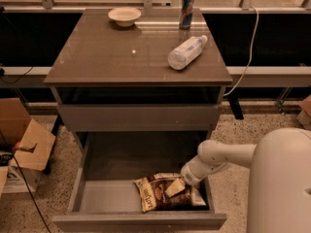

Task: Pick brown chip bag from middle drawer and place on counter

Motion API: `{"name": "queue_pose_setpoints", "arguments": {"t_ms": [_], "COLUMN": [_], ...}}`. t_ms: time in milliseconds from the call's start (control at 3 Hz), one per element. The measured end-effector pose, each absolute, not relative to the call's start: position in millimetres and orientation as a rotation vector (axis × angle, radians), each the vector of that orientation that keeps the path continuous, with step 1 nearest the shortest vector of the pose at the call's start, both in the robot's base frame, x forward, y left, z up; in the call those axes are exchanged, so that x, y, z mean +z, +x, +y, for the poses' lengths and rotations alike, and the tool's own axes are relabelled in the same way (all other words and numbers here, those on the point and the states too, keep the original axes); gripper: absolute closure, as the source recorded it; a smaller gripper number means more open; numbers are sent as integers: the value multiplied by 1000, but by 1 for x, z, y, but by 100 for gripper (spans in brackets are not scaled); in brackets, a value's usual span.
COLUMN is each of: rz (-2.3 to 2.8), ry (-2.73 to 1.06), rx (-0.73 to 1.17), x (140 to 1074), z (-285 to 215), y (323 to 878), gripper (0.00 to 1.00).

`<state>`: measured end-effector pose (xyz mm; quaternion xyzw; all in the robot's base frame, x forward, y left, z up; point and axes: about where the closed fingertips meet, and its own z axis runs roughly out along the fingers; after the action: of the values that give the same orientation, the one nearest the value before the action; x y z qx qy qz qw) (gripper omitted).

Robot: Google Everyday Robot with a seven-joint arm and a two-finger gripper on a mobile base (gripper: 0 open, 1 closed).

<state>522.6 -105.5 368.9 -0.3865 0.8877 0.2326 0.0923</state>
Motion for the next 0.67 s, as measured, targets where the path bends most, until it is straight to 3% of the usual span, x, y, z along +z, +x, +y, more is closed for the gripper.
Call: {"name": "queue_pose_setpoints", "arguments": {"t_ms": [333, 667], "rz": [2636, 2513], "ry": [-1148, -1143], "rx": [691, 687], "x": [370, 424], "z": [-105, -110], "y": [523, 528], "gripper": [100, 100]}}
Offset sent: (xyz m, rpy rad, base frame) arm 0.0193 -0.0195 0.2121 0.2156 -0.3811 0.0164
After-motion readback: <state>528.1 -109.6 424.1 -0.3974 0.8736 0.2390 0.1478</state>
